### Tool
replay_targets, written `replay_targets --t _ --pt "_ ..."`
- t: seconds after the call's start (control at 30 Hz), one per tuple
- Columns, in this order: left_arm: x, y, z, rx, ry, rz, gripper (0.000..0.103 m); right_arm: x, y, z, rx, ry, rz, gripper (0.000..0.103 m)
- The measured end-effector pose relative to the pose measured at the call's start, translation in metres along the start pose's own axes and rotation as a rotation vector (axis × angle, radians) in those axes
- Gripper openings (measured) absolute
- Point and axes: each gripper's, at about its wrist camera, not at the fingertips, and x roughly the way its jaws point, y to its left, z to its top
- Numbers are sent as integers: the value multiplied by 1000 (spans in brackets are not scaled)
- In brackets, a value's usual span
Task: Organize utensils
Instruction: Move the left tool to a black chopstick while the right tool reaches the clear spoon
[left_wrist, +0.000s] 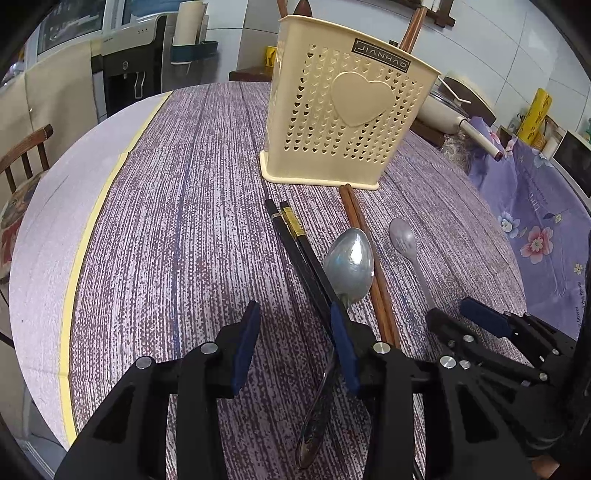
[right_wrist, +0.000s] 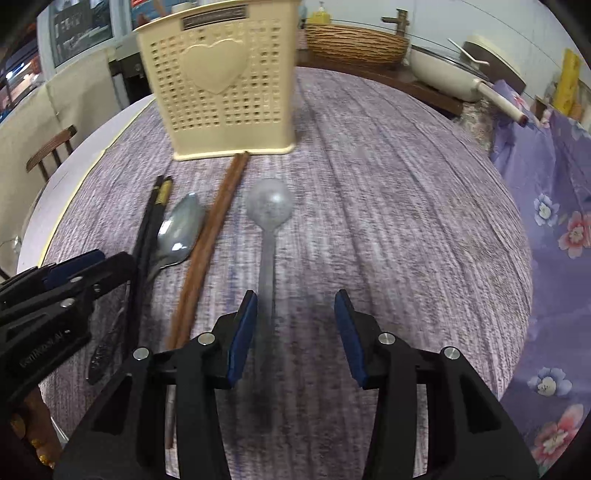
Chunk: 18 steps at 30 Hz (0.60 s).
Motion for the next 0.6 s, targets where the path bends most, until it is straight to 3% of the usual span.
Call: replay_targets --t 0.3,0.6 --pt "2 -4 2 18 -4 37 34 -2 -7 -5 6 -2 10 44" --pt "-5 32 8 -60 1 73 32 -4 -11 2 32 -14 48 44"
